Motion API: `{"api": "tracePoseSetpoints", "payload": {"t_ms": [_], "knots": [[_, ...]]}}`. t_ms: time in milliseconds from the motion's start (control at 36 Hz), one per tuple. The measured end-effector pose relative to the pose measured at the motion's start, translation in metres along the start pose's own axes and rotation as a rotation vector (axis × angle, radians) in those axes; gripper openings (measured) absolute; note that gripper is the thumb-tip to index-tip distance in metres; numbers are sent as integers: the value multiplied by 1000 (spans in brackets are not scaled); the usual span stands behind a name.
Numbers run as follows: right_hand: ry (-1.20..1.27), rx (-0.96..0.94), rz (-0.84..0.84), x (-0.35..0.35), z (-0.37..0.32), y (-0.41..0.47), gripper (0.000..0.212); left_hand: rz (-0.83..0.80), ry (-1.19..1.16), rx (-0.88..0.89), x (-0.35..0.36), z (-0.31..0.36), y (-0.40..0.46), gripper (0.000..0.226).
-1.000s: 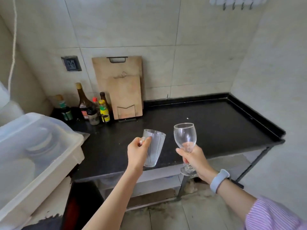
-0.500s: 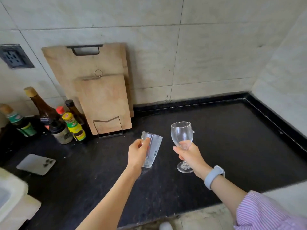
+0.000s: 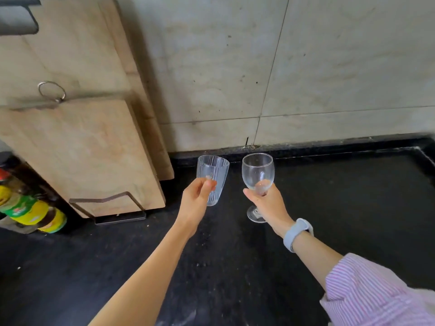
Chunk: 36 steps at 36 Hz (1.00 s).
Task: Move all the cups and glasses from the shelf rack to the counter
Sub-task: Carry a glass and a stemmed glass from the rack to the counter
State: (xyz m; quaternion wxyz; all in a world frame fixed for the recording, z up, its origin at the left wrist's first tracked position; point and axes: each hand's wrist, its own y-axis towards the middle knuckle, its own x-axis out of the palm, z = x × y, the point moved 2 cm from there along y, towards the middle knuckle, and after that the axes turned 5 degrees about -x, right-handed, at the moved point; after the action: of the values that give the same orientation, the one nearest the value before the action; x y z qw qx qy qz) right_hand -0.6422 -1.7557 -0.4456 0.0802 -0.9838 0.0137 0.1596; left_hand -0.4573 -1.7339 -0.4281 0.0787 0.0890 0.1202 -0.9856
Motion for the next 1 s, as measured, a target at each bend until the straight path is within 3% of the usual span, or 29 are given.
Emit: {"api": "tracePoseSetpoints", "payload": {"t_ms": [167, 417, 583, 722, 1000], "knots": [[109, -13, 8, 9, 7, 39, 27, 24, 14, 66, 6, -12, 31, 17], [67, -13, -49, 15, 21, 74, 43, 63, 76, 132, 9, -24, 50, 22], [57, 13, -38, 18, 21, 84, 35, 68, 106, 136, 11, -30, 47, 20], [-7, -2, -6, 16, 26, 82, 11, 101, 179, 115, 10, -37, 48, 19], [-226, -75, 112, 21, 33, 78, 21, 184, 415, 174, 21, -37, 52, 26]]}}
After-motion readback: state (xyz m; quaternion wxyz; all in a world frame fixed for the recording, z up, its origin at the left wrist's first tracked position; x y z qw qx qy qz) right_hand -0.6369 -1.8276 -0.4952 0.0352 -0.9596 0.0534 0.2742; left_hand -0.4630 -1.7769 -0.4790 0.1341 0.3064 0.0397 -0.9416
